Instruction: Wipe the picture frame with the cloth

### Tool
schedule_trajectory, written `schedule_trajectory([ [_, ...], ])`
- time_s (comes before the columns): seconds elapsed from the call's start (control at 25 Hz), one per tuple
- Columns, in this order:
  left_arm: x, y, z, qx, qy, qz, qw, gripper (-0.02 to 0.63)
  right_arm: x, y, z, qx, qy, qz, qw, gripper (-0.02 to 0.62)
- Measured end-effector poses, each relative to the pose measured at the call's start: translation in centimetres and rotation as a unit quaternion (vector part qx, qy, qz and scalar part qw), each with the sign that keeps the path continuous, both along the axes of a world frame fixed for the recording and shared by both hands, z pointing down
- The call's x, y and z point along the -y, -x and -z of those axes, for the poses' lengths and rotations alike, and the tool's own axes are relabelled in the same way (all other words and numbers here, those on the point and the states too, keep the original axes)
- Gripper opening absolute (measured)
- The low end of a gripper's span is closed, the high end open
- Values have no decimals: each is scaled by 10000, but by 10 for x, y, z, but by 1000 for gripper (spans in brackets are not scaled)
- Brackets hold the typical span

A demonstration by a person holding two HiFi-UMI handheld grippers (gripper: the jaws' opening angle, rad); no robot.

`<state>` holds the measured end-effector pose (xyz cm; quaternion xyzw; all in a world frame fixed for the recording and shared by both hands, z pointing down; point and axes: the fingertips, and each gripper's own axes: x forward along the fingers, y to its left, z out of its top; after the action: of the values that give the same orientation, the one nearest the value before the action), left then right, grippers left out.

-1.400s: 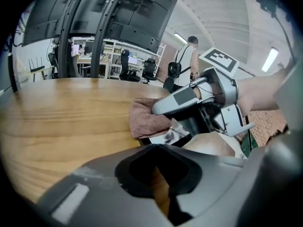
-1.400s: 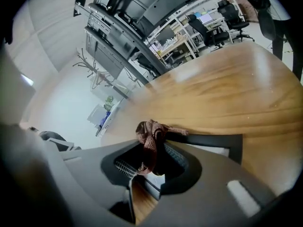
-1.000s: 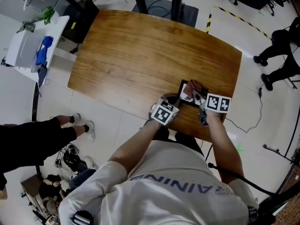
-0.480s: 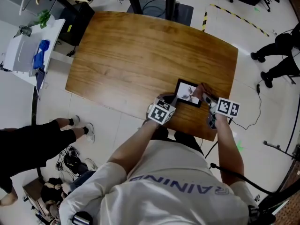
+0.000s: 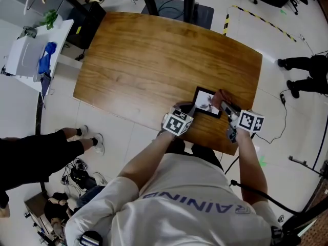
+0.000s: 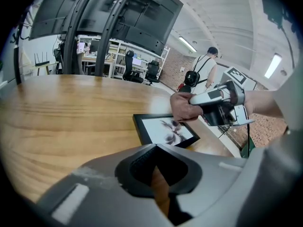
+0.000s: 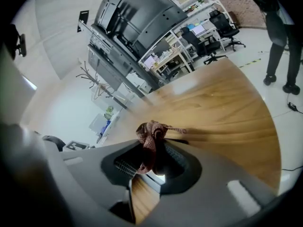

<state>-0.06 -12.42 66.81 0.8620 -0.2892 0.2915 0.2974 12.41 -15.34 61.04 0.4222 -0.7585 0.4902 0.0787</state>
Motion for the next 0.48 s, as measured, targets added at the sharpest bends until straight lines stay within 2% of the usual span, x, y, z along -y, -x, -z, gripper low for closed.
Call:
schedule_trajectory([
  [0.12,1,0,1,-3,-5,-5,10000,5,8,43,2,250,-21,327,9992,109],
  [0.24,-1,-1,1,1,-15,-24,10000,5,10,80,-10,195,101,614,9979,109],
  [0.36,-2,-1,2,-8,-7,-30,10000,5,10,97,-25,-5,257,674,9974,109],
  [0.48,-1,-2,3,-36,11,-12,10000,5,11,98,-30,-144,314,675,9971,109],
])
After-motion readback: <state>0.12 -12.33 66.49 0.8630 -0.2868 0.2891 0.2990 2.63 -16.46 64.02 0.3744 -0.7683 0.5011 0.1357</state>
